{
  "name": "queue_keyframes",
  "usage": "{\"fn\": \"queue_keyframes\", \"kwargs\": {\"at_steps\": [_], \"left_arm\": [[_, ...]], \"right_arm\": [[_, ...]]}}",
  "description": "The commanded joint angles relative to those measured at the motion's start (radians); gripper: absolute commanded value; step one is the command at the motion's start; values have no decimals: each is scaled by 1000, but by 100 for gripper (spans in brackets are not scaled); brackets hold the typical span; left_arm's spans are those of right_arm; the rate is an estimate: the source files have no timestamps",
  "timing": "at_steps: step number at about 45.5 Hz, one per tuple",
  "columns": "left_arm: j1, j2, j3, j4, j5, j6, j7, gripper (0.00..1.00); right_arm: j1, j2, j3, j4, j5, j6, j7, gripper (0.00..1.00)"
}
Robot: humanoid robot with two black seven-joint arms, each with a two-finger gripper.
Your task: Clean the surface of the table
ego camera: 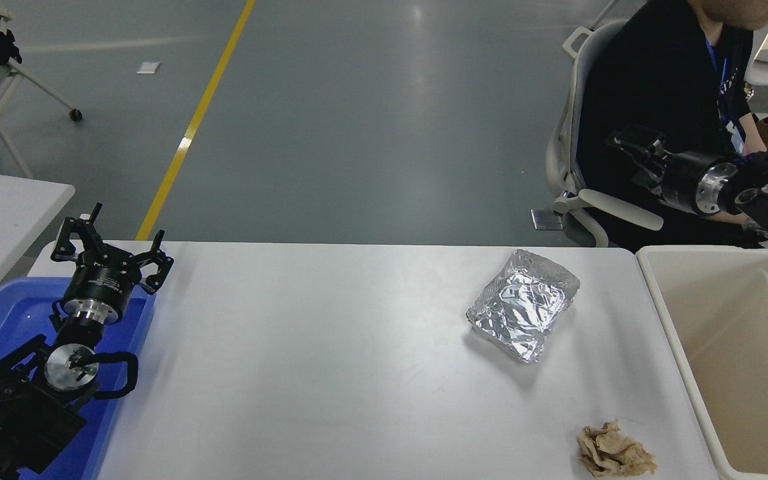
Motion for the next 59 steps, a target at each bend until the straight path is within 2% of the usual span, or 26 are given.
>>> {"fn": "queue_keyframes", "kwargs": {"at_steps": [1,12,25,42,50,59], "left_arm": [[0,1,0,-1,0,0,0,100],[0,0,0,-1,0,0,0,100],[0,0,0,-1,0,0,0,100],[0,0,0,-1,0,0,0,100],[0,0,0,-1,0,0,0,100],[0,0,0,-1,0,0,0,100]], "right_arm": [[62,3,-147,39,-205,13,57,98],[111,92,-192,60,-308,6,76,94],[105,232,-354,59,-312,-1,76,93],[126,321,-527,36,-343,-3,77,93],[83,365,-558,-23,-366,-58,77,92],[46,365,-619,-33,-446,-53,77,95]]}}
